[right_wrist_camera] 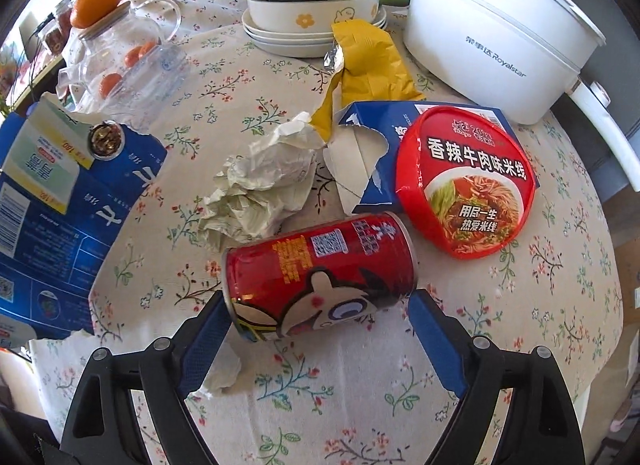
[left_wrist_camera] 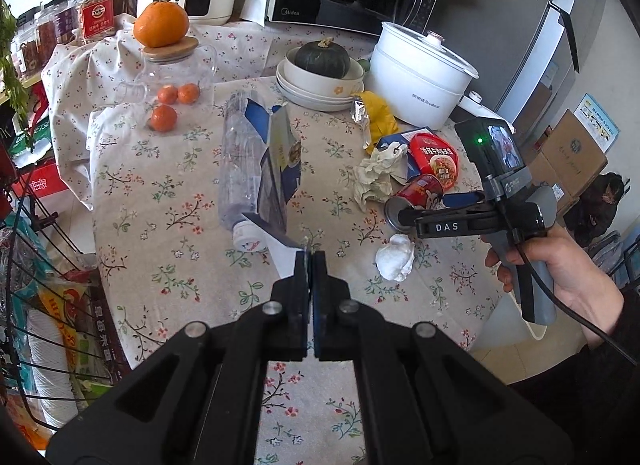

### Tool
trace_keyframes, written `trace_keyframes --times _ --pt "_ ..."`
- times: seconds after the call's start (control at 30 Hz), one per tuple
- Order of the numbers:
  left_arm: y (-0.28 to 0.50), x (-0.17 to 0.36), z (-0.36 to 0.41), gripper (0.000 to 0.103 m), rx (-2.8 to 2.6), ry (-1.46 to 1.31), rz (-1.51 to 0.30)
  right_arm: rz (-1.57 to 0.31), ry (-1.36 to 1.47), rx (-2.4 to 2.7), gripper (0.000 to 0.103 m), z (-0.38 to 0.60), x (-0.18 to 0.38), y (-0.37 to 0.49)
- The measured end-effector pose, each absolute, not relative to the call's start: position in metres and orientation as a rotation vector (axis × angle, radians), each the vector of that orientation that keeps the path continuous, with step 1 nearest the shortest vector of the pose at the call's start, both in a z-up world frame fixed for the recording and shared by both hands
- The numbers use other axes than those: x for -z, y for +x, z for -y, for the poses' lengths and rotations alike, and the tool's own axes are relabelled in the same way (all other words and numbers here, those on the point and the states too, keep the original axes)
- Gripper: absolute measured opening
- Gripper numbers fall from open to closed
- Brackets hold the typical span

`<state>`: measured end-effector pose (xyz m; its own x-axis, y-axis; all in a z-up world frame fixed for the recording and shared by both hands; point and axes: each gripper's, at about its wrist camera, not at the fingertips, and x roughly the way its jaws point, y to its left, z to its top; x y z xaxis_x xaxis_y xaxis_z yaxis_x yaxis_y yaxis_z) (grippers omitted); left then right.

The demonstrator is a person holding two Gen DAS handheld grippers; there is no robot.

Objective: Collect trash
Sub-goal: 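Close the right gripper around the red can on the table, then drop the red can into the bin with the right gripper while the left drops paper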

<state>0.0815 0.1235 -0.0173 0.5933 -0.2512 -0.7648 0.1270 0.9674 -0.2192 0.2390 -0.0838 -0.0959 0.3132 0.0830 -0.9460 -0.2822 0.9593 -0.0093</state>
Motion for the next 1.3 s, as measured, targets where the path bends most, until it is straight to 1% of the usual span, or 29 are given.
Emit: trace_keyframes --times 0.63,0.77,0.9,0.93,1.0,1.17,1.3 --pt "0.082 0.019 -0.118 0.002 0.227 -0.136 -0.910 -1.193 -0.233 -0.335 0.091 0.085 0.101 0.245" --pt "0.082 0.019 -0.115 0.002 0.234 -0.131 -0.910 -1.181 -0.295 -0.345 0.096 0.081 0.104 0.247" --pt "0.084 0.019 -0.113 0.002 0.239 -0.128 -0.910 -1.181 -0.302 -0.360 0.097 0.080 0.107 0.250" --pt "0.084 0.019 -0.112 0.002 0.240 -0.126 -0.910 -1.173 -0.291 -0.371 0.097 0.081 0.107 0.250" --pt "0.084 0.018 -0.112 0.002 0.241 -0.125 -0.907 -1.157 -0.258 -0.396 0.090 0.082 0.104 0.250" --pt "0.084 0.012 -0.110 0.002 0.256 -0.141 -0.888 -1.174 -0.199 -0.406 0.089 0.089 0.094 0.246" --pt "0.082 0.002 -0.105 0.002 0.288 -0.156 -0.858 -1.150 -0.209 -0.401 0.089 0.098 0.074 0.234"
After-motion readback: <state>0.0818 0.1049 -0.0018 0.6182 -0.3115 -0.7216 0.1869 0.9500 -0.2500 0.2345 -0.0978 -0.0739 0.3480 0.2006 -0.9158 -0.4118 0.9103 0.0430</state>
